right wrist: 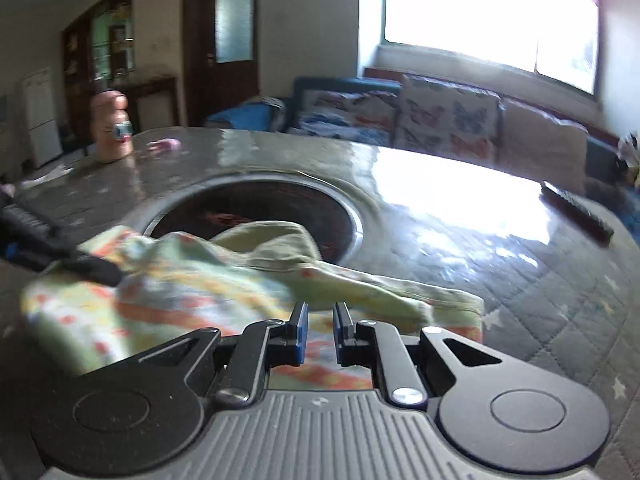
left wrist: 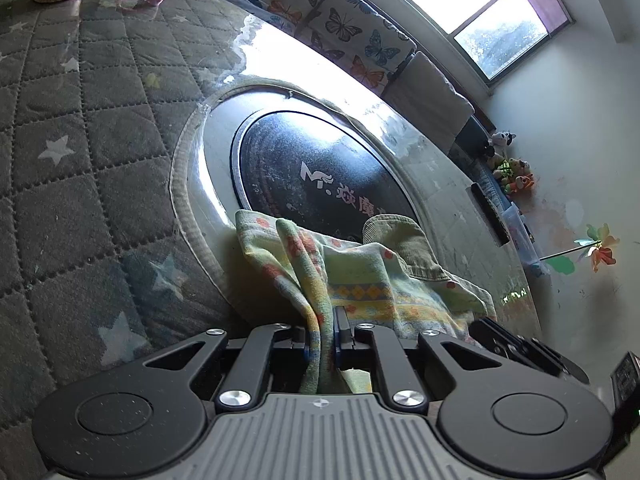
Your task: Fold clothes
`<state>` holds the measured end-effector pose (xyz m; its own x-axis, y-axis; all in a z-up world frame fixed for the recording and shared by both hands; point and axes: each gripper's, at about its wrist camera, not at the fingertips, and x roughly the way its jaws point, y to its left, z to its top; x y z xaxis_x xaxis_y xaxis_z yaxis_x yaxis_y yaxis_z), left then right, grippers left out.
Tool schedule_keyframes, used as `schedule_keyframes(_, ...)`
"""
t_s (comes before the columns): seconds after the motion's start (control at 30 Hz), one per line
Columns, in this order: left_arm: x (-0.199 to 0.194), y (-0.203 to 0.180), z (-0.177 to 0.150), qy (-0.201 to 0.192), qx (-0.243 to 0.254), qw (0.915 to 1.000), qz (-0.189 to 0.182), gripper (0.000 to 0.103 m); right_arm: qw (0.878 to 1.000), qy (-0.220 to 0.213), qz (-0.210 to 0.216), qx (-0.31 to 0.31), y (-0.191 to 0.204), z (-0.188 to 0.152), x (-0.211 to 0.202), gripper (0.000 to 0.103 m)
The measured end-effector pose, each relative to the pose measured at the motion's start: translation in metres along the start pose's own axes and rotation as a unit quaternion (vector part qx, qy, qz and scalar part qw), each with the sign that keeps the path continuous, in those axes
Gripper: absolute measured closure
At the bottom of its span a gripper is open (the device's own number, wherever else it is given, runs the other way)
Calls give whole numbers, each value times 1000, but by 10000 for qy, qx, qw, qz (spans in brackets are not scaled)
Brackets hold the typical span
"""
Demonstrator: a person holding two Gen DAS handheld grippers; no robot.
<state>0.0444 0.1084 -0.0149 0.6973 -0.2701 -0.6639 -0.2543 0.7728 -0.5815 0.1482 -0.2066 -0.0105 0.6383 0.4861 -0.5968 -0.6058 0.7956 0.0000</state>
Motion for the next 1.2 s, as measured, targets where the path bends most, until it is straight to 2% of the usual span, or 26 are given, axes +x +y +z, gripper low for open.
schedule_keyframes(0.13,0,-2,0,-29,113,9999,54,92,9995,101,-236,165,-19,1,21,91)
schedule_keyframes(0.23,1,-2,1,-40,153,9998,81,92,9988,28,-352,345,-29,1,22,90)
schedule_keyframes(0.3,1,-2,1,-42,169,9998,91,92,9981,-31,-461,414,-35,0,20,82)
schedule_keyframes(0.37,0,-3,2,-55,220,9997,116,92,9972,-57,-542,507,-41,-2,15,56)
schedule_keyframes(0.53,1,-5,3,-78,331,9993,170,92,9927,6,-785,920,-62,-13,7,54)
schedule_keyframes(0.67,1,-7,3,-99,428,9988,237,92,9903,19,-640,1237,-66,-18,7,53)
schedule_keyframes(0.73,1,-10,3,-115,502,9982,295,91,9893,7,-515,1366,-65,-20,7,55)
schedule_keyframes(0.77,1,-13,4,-131,556,9978,332,91,9897,-7,-439,1366,-61,-19,7,59)
schedule_keyframes(0.8,1,-15,4,-148,609,9974,368,92,9903,-18,-387,1338,-57,-19,7,67)
schedule_keyframes(0.83,1,-17,5,-164,663,9968,405,92,9905,-28,-365,1326,-54,-20,7,82)
schedule_keyframes(0.93,-1,-27,8,-205,857,9949,492,92,9891,-141,-415,1408,-50,-21,2,92)
schedule_keyframes(1.07,-2,-50,17,-300,1193,9912,491,93,9868,-451,-444,1490,-55,-19,-23,95)
schedule_keyframes(1.2,6,-85,25,-372,1549,9868,304,94,9844,-759,-667,1442,-66,-14,-53,96)
